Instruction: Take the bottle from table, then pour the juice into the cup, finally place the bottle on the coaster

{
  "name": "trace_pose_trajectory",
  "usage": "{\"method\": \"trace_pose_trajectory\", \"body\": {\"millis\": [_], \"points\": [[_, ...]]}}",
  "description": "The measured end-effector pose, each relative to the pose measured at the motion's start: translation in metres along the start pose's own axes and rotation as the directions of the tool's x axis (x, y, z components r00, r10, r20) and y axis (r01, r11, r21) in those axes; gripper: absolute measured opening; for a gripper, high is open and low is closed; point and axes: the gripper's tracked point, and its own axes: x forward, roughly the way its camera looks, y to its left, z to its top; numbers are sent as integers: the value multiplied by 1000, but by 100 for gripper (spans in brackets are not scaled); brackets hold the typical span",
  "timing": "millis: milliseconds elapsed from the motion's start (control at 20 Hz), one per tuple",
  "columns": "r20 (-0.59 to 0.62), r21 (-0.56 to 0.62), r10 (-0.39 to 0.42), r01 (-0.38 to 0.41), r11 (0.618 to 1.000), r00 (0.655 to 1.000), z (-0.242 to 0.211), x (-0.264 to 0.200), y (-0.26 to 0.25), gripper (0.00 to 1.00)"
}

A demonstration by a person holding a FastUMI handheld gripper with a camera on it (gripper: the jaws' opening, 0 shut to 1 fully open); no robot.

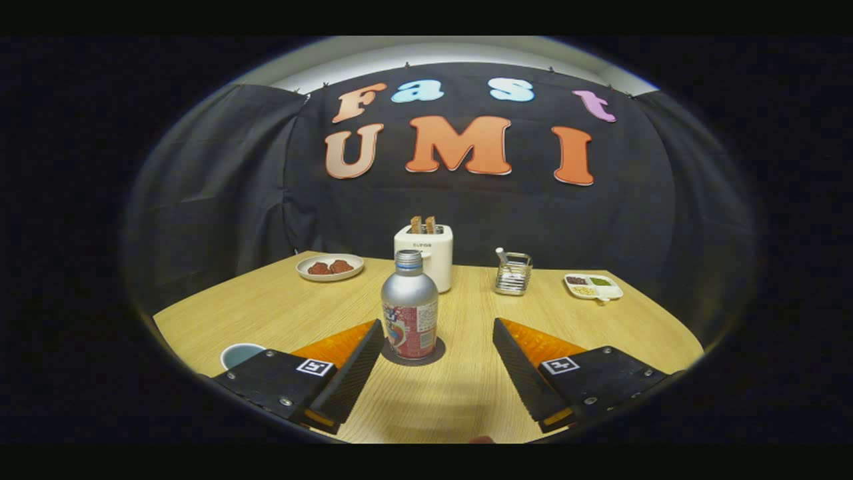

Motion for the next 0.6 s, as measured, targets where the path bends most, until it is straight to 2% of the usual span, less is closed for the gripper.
{"method": "trace_pose_trajectory", "body": {"millis": [350, 600], "points": [[88, 48, -58, 54, 997, 994, 19, -71, -41, 97], [111, 49, -130, 125, 991, 985, 15, -109, -71, 97]]}}
